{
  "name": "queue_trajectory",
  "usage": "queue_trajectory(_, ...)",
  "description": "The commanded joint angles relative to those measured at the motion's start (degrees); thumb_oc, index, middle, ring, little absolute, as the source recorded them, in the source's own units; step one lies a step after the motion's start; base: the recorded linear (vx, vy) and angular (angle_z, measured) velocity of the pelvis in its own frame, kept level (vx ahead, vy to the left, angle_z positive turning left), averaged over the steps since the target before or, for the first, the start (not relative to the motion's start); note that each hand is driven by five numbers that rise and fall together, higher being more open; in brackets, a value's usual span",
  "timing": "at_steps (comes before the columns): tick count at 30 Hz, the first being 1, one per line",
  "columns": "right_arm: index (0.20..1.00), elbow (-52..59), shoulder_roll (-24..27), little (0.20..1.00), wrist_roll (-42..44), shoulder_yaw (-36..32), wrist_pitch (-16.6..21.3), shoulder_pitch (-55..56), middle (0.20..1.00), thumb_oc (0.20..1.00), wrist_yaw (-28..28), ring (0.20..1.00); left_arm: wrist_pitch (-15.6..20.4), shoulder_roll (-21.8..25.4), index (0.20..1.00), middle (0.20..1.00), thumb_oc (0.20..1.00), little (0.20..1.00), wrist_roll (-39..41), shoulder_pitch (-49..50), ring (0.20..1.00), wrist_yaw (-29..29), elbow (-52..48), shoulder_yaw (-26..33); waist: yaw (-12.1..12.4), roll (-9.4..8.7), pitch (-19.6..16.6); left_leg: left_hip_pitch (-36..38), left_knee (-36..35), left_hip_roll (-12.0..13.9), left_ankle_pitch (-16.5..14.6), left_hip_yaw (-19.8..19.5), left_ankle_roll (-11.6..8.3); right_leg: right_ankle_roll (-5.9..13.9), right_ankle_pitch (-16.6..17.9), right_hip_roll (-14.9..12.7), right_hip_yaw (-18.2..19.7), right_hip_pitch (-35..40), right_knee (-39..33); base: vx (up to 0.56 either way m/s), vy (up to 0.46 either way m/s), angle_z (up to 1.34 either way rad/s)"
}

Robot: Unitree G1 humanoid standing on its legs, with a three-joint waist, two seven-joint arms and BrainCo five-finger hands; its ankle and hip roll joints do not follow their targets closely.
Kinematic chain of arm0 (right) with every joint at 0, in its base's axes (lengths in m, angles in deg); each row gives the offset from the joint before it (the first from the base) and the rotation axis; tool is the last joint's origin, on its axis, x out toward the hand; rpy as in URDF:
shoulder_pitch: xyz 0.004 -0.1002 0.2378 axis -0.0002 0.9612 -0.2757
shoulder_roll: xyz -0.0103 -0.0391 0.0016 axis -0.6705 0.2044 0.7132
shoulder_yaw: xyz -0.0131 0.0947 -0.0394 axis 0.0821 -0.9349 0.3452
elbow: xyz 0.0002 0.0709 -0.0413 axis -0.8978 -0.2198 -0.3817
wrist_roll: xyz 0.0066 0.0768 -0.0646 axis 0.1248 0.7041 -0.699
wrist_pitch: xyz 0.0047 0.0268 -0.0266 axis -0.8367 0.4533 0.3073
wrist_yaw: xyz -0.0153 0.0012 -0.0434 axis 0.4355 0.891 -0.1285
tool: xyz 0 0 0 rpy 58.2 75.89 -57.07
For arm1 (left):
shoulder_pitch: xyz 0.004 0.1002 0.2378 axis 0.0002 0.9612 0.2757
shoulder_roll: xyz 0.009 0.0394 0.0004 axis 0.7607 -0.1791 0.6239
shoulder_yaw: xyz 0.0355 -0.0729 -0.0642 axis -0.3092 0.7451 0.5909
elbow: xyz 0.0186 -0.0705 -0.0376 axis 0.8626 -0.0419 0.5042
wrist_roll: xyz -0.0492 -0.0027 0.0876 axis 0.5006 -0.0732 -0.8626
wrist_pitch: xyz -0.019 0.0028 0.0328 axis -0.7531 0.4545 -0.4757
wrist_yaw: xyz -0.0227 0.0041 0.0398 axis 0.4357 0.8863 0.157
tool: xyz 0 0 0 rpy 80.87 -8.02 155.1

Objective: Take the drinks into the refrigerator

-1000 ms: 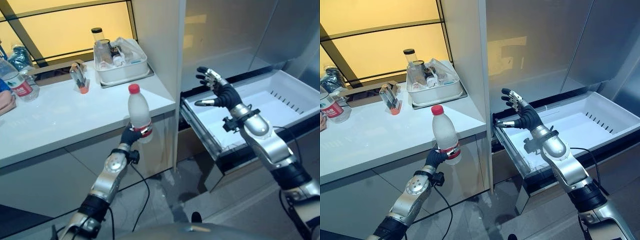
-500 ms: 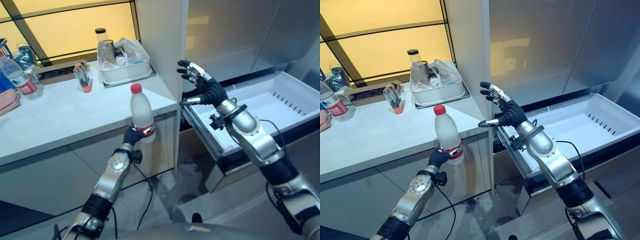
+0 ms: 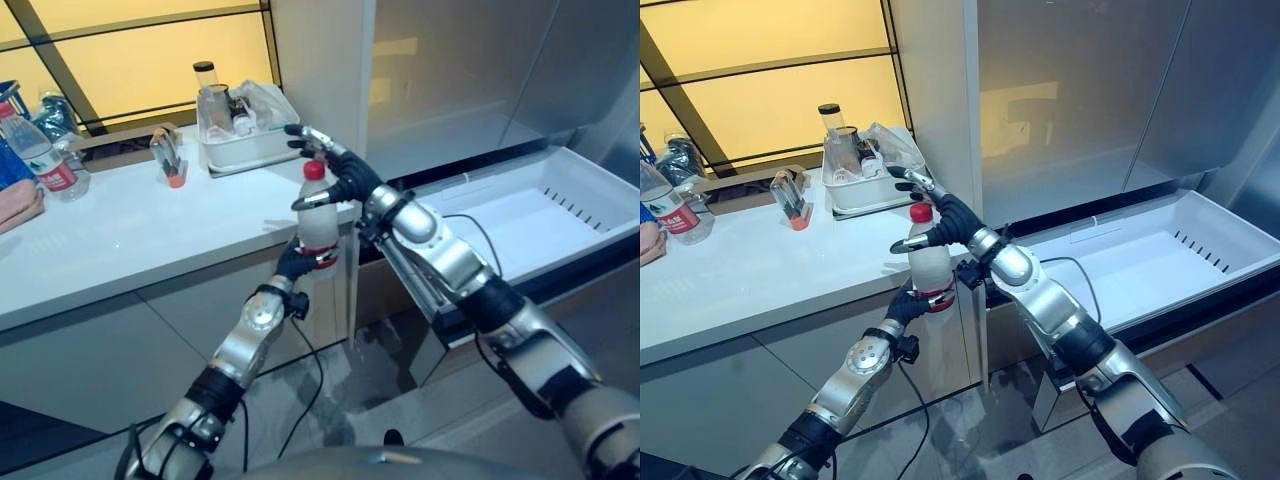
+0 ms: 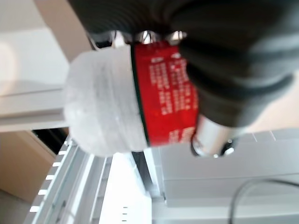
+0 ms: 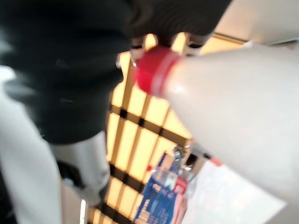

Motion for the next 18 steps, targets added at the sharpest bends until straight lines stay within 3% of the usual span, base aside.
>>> queue_trajectory(1, 1.000, -3.19, -2.64, 1.000, -0.91, 2.00, 1.30, -6.06, 1.000, 1.000, 0.51, 1.000, 5.61, -0.08, 0.200, 0.200, 0.200, 0.200, -4.18, -12.77, 0.200, 1.49, -0.90, -1.89, 2.10, -2.49, -2.32, -1.78, 0.39, -2.40, 0.02, 0.08, 3.19, 2.45, -10.83, -1.82, 0.62, 3.26, 8.93, 0.00, 0.000, 0.00)
queue_trajectory(6, 1.000, -15.38, -7.54, 1.000, -3.32, 5.33, -0.12, -12.80, 1.000, 1.000, 0.79, 1.000, 5.79, 0.04, 0.200, 0.200, 0.200, 0.200, -7.20, -15.35, 0.200, 3.43, 1.86, -3.29, 2.47, -2.67, -2.38, -1.87, 0.46, -2.39, 0.06, -0.12, 3.13, 2.44, -10.79, -1.79, 0.63, 3.38, 8.85, 0.00, 0.000, 0.00)
queue_trajectory(10, 1.000, -18.68, -9.22, 1.000, -2.27, 7.43, -0.53, -15.29, 1.000, 1.000, 0.04, 1.000, 5.60, 0.40, 0.200, 0.200, 0.200, 0.200, -8.94, -16.64, 0.200, 4.48, 3.78, -3.47, 2.46, -2.46, -2.39, -1.31, 0.41, -2.32, -0.55, -0.06, 3.18, 2.55, -11.42, -1.71, 0.65, 3.66, 9.31, 0.03, 0.011, 0.02)
queue_trajectory(18, 1.000, -7.41, -3.81, 1.000, 2.78, 5.67, 0.84, -13.26, 1.000, 1.000, -1.20, 1.000, 5.86, 3.49, 0.200, 0.200, 0.200, 0.200, -11.29, -15.21, 0.200, 7.34, 3.23, 1.20, 2.35, -2.59, -2.28, -2.03, 0.47, -2.35, 0.09, 0.01, 3.09, 2.64, -10.69, -2.01, 0.84, 3.01, 9.19, 0.00, 0.004, 0.00)
